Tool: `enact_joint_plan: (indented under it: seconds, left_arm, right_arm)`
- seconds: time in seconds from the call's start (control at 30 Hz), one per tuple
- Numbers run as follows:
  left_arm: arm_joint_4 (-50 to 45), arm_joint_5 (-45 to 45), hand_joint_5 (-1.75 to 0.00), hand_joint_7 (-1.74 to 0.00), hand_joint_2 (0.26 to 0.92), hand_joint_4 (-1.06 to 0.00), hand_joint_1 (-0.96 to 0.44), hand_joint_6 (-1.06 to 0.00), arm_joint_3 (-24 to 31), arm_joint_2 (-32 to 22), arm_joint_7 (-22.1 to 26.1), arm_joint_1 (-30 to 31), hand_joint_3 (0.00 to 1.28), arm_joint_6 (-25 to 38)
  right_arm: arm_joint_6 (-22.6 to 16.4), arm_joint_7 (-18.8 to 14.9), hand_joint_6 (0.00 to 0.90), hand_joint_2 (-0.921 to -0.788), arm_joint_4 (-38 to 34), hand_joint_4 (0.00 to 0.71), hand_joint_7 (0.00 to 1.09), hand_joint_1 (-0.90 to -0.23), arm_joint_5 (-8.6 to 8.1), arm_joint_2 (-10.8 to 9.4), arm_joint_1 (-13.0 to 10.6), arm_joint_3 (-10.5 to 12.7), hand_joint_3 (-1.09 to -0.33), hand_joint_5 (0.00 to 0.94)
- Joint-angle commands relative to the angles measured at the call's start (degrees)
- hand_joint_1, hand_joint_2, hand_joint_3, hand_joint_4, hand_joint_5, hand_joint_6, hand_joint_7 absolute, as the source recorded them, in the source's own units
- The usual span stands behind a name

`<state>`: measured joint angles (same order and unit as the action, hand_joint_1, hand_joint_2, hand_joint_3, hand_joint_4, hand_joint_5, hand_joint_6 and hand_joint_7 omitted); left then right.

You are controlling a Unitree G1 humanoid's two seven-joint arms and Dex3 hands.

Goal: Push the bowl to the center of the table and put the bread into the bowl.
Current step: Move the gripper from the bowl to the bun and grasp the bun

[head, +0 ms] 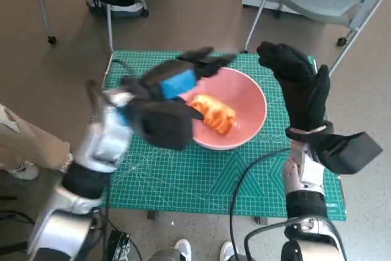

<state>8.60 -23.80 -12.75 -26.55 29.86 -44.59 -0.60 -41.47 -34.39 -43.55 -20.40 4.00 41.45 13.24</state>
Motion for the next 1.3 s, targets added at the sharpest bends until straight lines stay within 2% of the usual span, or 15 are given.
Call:
enact_joint_plan:
  seconds: [0.03, 0.27, 0.6, 0.9, 1.3]
  left_arm:
    - [-6.6, 0.8, 0.00, -0.01, 0.763, 0.00, -0.50, -0.11, 6.1, -6.0, 0.1, 4.0, 0.00, 2.4]
    - [-12.7, -2.5, 0.00, -0.01, 0.717, 0.00, -0.41, -0.14, 9.1, -9.4, -0.7, 8.4, 0.00, 9.1]
    - [-14.5, -5.9, 0.00, -0.01, 0.699, 0.00, -0.30, -0.14, 6.9, -10.3, 1.6, 8.9, 0.00, 18.1]
    - [-11.5, -5.7, 0.00, -0.01, 0.688, 0.00, -0.27, -0.15, 4.8, -9.5, 1.2, 8.5, 0.00, 19.1]
    - [2.8, -7.5, 0.00, 0.00, 0.689, 0.00, -0.29, -0.14, -1.3, -7.4, 0.8, 2.6, 0.00, 18.5]
  right_arm:
    - [1.0, -0.4, 0.075, -0.921, 0.0, 0.229, 0.53, -0.665, -0.49, -0.1, -1.8, -0.1, -0.752, 0.001]
    - [0.7, -0.5, 0.075, -0.921, -0.1, 0.228, 0.52, -0.659, -0.31, 0.1, -1.8, -0.1, -0.753, 0.000]
    - [0.5, -0.7, 0.077, -0.921, -1.3, 0.228, 0.52, -0.654, -0.07, -0.2, -1.1, -0.4, -0.756, 0.001]
    - [0.8, -1.8, 0.082, -0.921, -2.0, 0.231, 0.52, -0.664, -0.35, -0.1, -0.6, -0.4, -0.751, 0.002]
    - [1.0, -2.9, 0.084, -0.921, -2.9, 0.230, 0.51, -0.665, -0.62, 0.4, -0.2, 0.0, -0.751, 0.001]
